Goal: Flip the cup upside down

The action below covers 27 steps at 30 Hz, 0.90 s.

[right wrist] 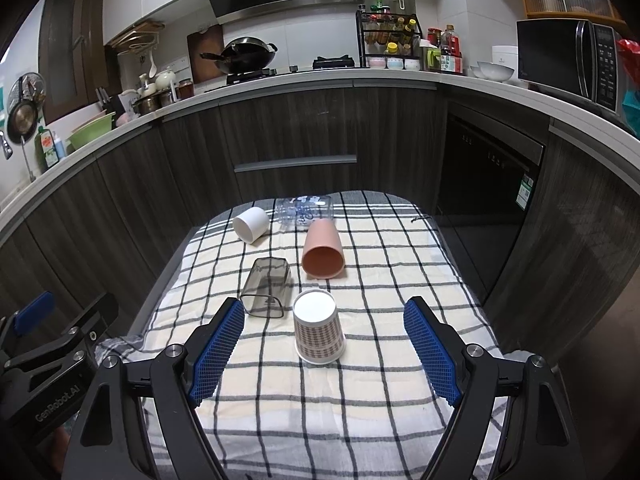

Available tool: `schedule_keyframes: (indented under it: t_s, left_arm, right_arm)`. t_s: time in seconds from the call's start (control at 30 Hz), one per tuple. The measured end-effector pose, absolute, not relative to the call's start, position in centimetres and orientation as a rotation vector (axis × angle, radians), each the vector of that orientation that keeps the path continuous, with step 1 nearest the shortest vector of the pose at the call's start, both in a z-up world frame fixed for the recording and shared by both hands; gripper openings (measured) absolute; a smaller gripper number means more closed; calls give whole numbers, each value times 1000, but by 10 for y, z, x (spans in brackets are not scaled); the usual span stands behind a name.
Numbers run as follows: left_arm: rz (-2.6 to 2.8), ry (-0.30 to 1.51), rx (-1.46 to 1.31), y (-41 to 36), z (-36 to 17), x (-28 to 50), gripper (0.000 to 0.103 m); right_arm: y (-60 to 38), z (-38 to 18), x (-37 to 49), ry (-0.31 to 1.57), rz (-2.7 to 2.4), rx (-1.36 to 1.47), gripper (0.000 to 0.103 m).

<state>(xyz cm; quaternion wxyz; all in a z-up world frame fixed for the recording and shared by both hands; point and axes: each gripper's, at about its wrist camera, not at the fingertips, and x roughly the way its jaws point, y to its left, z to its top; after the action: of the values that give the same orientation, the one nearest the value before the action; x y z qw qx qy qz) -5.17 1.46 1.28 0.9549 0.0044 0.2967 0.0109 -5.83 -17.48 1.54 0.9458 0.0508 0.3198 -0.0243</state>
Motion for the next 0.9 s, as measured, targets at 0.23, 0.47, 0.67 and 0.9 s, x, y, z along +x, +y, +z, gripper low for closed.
schedule_keyframes:
  t_s: [0.23,0.47,0.67,0.9]
  left_arm:
    - [22,604,8,14,12,-52,100]
    - [20,602,8,14,13,-52,100]
    - [22,607,4,14,12,-51,100]
    - [20,609,1,14,10,-52,100]
  right_arm:
    - [-175,15,-58,652,-49,104,82]
    - [-175,16,-58,652,-50,104,82]
    - [-175,15,-58,653,-50,104,82]
    - [-175,15,-58,652,-49,104,82]
